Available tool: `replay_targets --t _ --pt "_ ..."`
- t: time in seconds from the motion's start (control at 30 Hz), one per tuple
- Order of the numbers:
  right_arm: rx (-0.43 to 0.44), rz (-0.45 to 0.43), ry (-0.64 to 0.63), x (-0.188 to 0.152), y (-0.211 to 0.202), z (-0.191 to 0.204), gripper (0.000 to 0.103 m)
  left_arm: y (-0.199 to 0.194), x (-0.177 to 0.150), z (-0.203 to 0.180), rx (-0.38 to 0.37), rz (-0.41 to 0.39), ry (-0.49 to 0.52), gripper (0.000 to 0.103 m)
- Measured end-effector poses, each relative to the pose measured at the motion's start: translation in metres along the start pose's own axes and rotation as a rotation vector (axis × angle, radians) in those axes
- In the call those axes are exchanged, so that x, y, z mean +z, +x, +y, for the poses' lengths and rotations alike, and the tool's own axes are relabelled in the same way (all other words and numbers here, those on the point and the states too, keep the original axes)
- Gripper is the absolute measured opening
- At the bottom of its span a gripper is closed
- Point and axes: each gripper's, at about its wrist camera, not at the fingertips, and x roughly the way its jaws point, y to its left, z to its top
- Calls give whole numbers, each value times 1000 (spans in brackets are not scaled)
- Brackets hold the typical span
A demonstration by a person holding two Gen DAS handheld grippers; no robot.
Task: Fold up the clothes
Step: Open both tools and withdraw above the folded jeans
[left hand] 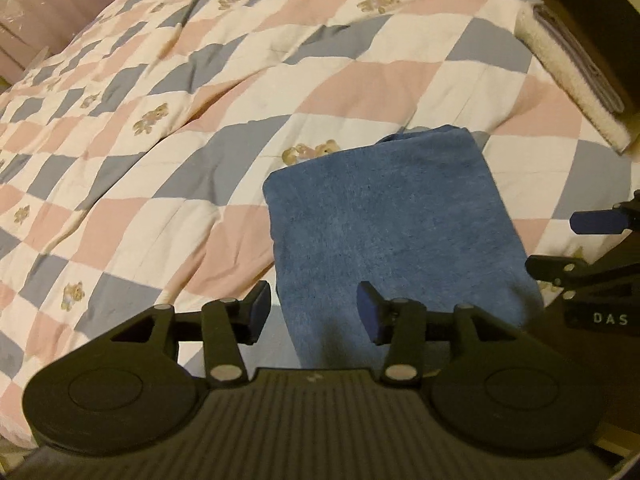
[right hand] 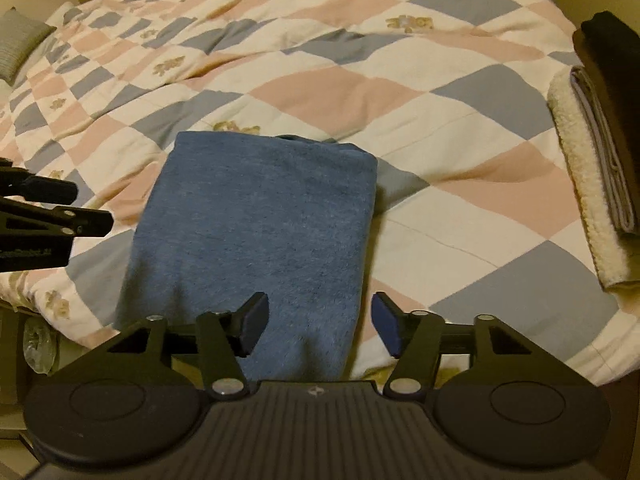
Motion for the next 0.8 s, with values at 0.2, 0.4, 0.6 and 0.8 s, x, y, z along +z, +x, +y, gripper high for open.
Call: replay_targets --t 0.2,0.4,0.6,0.8 --pt "-8 -6 15 -5 -19 3 73 -12 -14 5 -7 6 5 49" --pt "-33 -6 52 -7 -25 9 75 -8 -22 17 -24 17 27 49" --pt "-69 -12 104 -12 -35 21 82 -7 -23 33 -64 0 74 51" --pt "-98 -25 155 -15 -37 36 83 -6 -23 43 -82 -26 107 51"
